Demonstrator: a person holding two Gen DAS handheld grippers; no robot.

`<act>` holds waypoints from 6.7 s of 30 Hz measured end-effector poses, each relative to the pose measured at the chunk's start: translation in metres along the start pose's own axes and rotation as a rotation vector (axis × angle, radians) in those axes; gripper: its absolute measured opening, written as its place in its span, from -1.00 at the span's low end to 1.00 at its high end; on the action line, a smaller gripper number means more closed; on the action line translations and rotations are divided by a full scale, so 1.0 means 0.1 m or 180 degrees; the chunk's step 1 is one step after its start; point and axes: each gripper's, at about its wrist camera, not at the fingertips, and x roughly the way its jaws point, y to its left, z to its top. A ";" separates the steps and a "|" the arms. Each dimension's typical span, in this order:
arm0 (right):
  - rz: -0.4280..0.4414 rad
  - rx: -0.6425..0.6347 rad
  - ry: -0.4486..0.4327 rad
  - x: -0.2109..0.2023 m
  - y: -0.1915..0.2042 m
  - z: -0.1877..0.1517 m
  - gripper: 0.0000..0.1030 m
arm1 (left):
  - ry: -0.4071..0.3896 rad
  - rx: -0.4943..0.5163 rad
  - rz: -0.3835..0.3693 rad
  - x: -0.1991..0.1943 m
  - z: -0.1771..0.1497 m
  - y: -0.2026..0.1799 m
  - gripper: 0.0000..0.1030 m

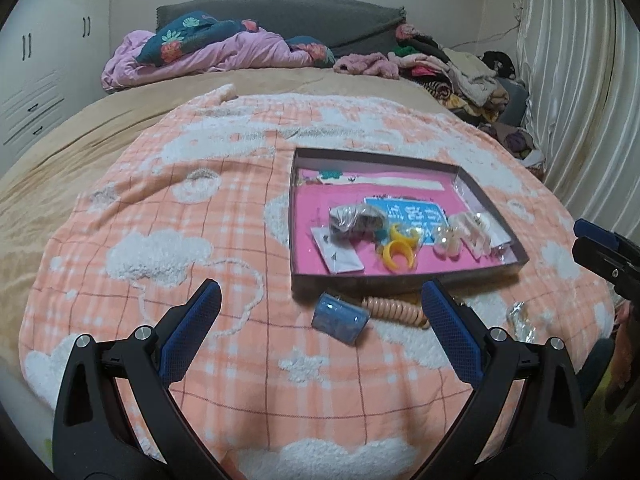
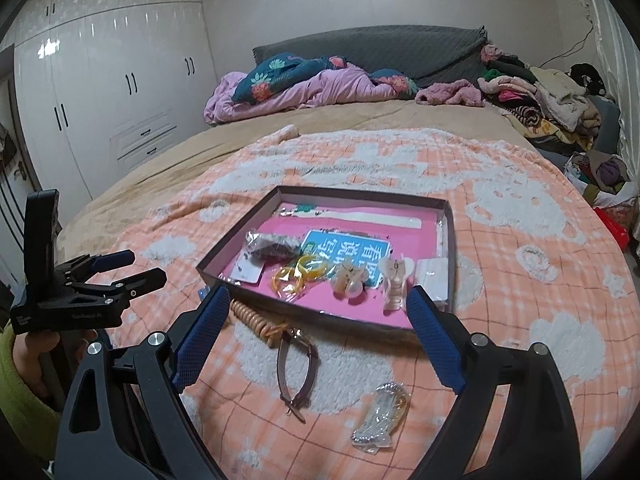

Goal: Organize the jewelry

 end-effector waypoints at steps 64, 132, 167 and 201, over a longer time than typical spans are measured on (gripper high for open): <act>0.0064 -0.0289 0.0891 1.05 0.15 -0.71 -0.52 | 0.0513 0.0203 -0.0352 0.93 -0.32 -0.12 -0.21; -0.0121 0.0003 -0.0231 0.45 -0.41 0.53 -0.53 | 0.0055 0.0371 -0.0404 0.80 0.53 -0.67 -0.21; -0.0150 0.0118 0.0292 1.24 -0.60 0.19 0.15 | 0.0308 0.0294 -0.0204 1.12 0.40 -0.56 0.20; -0.0346 0.0210 0.0324 0.22 -0.45 -0.38 0.79 | 0.0137 0.0372 -0.0254 0.40 0.08 -0.52 0.82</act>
